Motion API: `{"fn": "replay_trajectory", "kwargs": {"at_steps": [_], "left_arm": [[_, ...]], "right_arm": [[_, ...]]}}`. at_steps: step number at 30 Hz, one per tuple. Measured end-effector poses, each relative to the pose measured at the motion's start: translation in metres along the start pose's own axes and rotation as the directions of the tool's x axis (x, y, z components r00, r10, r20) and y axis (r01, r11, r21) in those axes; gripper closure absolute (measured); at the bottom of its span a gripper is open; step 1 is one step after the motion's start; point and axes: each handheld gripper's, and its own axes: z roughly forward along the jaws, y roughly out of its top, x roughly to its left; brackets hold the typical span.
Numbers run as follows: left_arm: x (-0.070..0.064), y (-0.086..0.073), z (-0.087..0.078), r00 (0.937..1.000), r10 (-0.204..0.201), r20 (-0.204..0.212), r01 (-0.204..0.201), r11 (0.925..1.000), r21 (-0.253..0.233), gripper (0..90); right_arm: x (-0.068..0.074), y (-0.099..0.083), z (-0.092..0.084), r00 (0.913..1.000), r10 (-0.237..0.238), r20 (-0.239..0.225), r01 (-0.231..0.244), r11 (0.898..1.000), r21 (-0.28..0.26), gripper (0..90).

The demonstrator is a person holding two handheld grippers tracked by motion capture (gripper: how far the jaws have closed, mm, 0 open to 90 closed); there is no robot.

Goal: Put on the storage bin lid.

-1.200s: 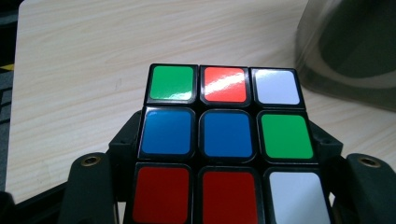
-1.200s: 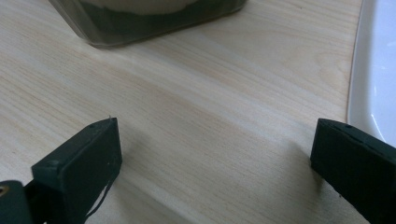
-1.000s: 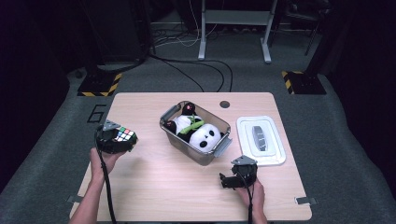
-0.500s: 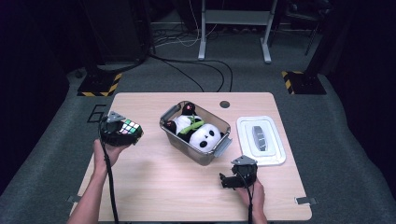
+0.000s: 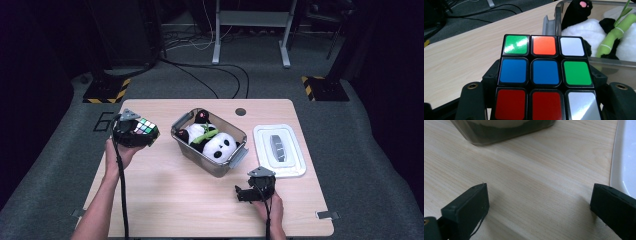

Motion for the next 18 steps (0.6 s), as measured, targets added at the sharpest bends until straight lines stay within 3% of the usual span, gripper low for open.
{"fn": "replay_trajectory", "kwargs": {"at_steps": [18], "left_arm": [[-0.023, 0.038, 0.024, 0.9971, 0.050, 0.058, -0.050, 0.9988, -0.002, 33.9]], "right_arm": [[-0.001, 0.000, 0.000, 0.9999, -0.013, -0.003, 0.013, 1.000, 0.001, 1.4]]}}
